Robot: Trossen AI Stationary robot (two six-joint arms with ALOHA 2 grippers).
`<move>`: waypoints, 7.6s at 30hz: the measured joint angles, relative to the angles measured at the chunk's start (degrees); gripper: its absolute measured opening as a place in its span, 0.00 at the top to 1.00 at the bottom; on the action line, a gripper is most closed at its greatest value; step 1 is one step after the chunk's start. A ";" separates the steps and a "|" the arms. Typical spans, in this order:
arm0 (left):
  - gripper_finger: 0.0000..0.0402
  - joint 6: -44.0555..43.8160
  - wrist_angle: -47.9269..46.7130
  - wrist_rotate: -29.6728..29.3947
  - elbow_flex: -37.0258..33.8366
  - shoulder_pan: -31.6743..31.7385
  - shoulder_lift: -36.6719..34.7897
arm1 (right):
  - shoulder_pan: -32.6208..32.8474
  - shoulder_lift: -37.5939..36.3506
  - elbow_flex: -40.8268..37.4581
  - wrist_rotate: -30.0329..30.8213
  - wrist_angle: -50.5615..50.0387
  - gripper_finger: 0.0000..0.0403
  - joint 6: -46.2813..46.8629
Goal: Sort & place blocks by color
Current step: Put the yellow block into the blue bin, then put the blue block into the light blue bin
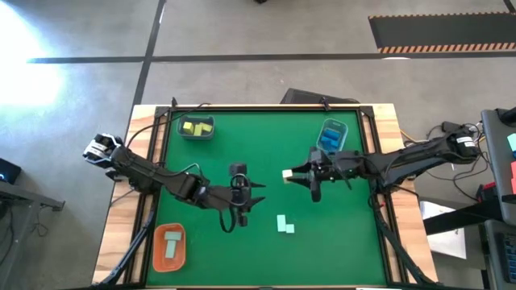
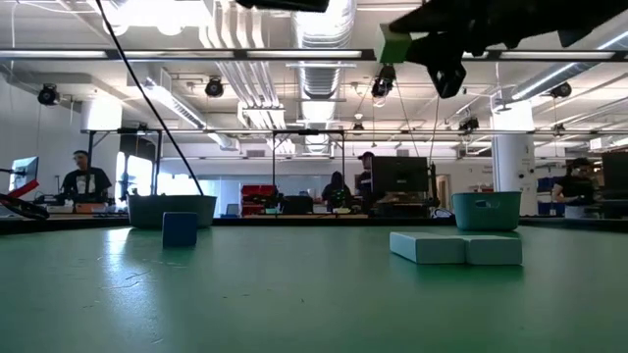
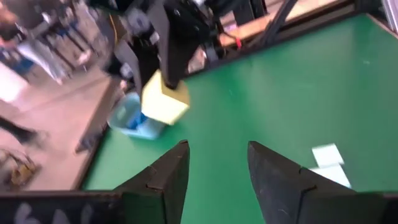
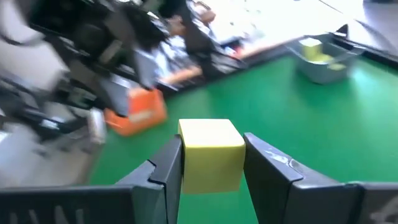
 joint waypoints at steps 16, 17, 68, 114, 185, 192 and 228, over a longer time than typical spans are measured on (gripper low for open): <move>0.38 19.14 22.16 0.10 -0.39 1.39 6.88 | 0.00 8.58 -5.56 -9.12 29.27 0.69 6.23; 0.38 19.88 23.71 0.13 -0.39 1.63 7.60 | 0.00 8.70 -5.55 -9.12 29.20 0.69 6.23; 0.70 8.08 13.25 -0.03 -0.22 4.74 10.21 | -3.14 0.80 -5.60 -6.87 16.11 0.42 7.44; 0.70 35.51 -59.34 21.93 9.88 67.17 8.50 | -3.15 -2.93 -5.58 -2.43 4.33 0.44 1.99; 0.47 7.35 -57.36 20.90 9.97 45.05 -0.50 | -2.50 -2.93 -5.65 -2.91 2.52 0.44 2.08; 0.47 -2.75 -53.66 20.95 8.65 27.19 -2.39 | -0.67 -2.93 -5.65 -3.01 2.37 0.44 2.15; 0.47 8.50 -52.57 24.26 5.03 8.21 16.06 | -0.35 -2.93 -5.65 -2.95 -0.27 0.44 1.09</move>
